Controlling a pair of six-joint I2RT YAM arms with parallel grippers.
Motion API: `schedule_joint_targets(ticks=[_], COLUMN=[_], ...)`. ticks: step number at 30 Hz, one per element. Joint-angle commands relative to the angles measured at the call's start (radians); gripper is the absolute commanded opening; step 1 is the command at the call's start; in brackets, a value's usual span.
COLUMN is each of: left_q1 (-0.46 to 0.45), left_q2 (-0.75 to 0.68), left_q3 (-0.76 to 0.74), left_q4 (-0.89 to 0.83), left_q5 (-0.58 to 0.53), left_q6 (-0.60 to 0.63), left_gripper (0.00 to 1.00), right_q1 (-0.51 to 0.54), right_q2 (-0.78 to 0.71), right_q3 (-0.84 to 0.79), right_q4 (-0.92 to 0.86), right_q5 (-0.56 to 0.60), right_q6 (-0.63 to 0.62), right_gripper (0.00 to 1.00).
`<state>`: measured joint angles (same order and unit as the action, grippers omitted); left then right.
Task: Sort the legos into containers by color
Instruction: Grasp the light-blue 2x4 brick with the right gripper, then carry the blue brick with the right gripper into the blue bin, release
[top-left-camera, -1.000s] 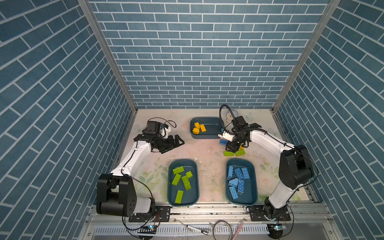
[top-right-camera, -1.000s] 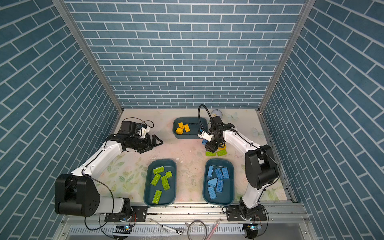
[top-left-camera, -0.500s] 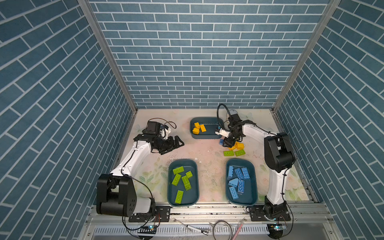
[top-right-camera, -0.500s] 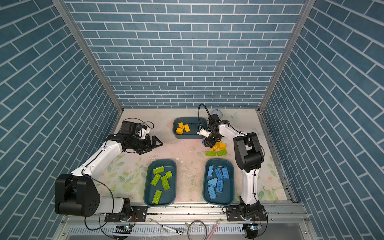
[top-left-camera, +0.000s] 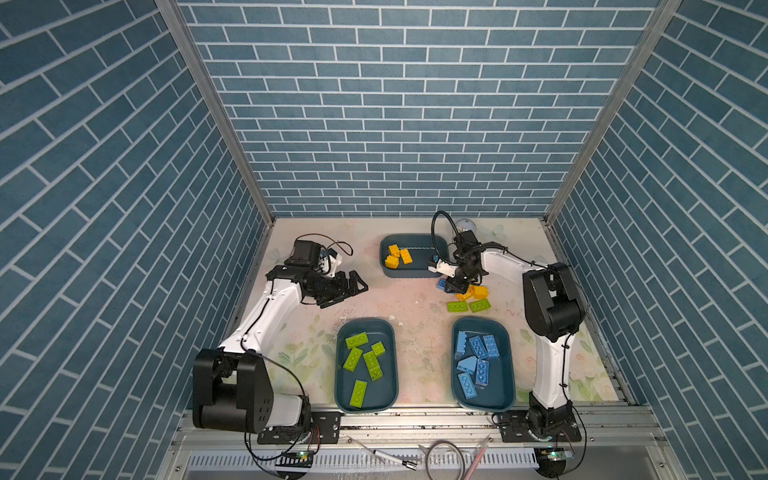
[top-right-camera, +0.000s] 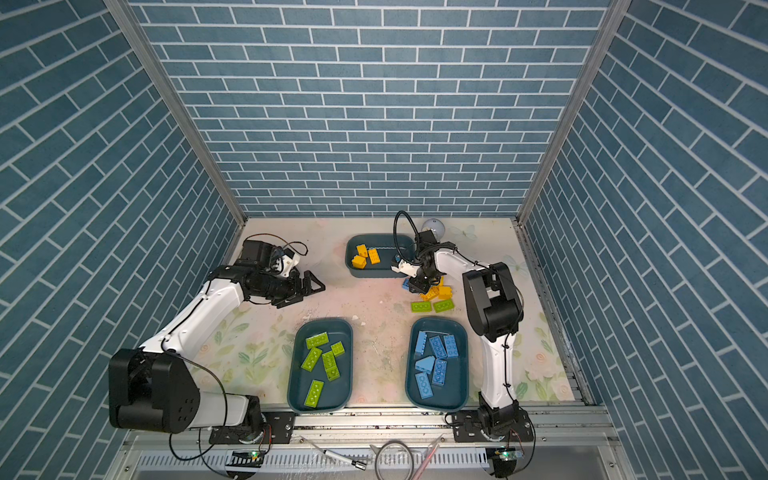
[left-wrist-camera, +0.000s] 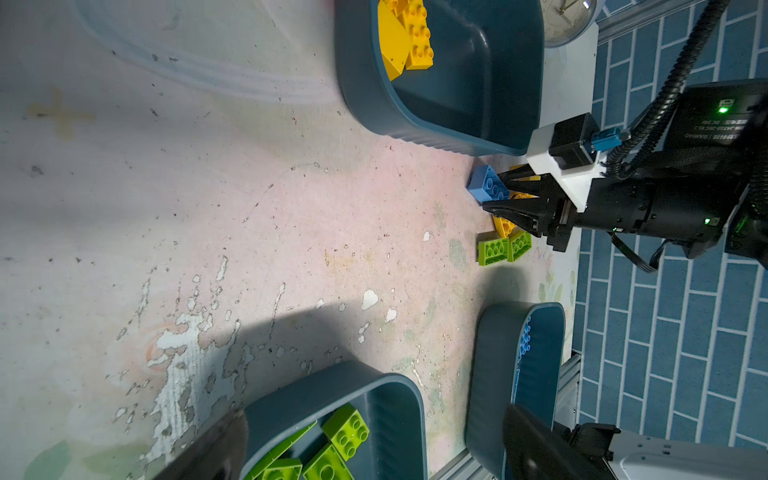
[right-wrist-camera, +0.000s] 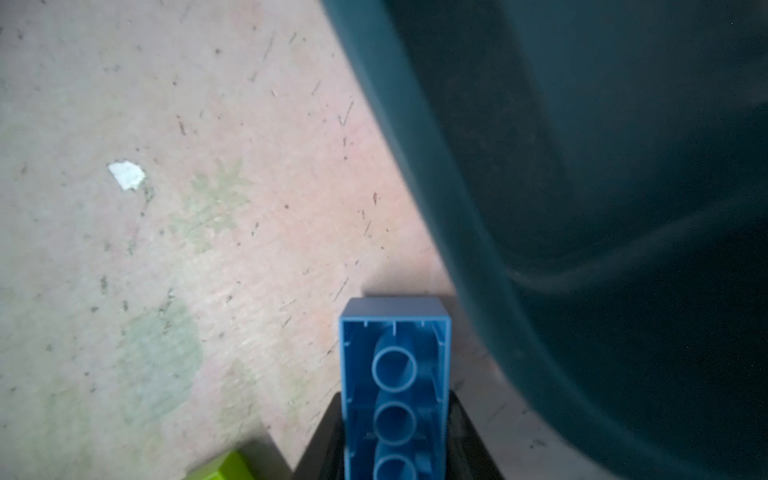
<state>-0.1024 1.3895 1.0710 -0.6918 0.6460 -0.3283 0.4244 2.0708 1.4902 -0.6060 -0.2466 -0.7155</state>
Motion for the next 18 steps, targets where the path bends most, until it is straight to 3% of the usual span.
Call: schedule_joint_targets(ticks=[1, 7, 18], left_q1=[0.004, -0.01, -0.077], left_q2=[0.013, 0.005, -0.004], left_q3=[0.024, 0.021, 0.018], left_q4=[-0.023, -0.004, 0.051], left_q5=[-0.006, 0.002, 0.011], left_q6=[0.02, 0.005, -0.046], left_gripper=[0.97, 0.97, 0.97], right_q1=[0.024, 0.088, 0.233], right_q2=[-0.081, -0.269, -0.676], right_q3=[-0.039, -0.146, -0.409], right_q4=[-0.021, -0.041, -0.234], right_q5=[-0.022, -0.044, 0.002], right_q6=[-0.013, 0.051, 0.134], right_gripper=[0.22, 0.22, 0.22])
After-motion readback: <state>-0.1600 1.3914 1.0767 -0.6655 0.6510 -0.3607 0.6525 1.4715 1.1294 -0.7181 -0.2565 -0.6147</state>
